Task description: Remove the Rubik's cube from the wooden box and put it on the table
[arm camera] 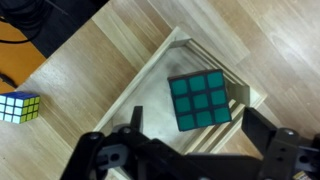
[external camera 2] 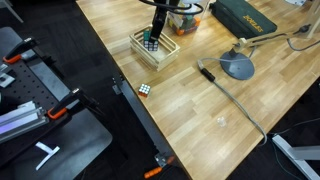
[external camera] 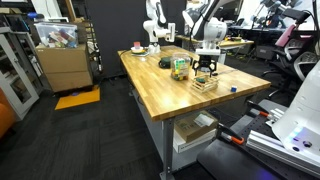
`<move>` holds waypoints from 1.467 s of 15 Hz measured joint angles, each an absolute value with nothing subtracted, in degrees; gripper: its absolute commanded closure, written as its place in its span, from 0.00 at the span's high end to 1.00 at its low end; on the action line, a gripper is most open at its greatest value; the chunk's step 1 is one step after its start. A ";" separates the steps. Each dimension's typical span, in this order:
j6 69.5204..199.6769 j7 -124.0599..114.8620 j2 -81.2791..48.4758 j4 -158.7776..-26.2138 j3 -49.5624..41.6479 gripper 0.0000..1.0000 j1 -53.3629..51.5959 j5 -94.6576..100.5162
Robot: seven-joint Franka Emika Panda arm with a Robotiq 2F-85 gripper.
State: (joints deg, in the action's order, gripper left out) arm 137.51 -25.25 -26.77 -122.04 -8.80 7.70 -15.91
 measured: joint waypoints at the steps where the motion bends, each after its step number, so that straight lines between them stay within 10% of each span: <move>1: 137.53 -25.76 -28.38 -120.85 -8.79 1.00 7.59 -15.90; 22: 136.96 -22.63 -30.97 -117.45 -8.55 1.00 6.25 -15.22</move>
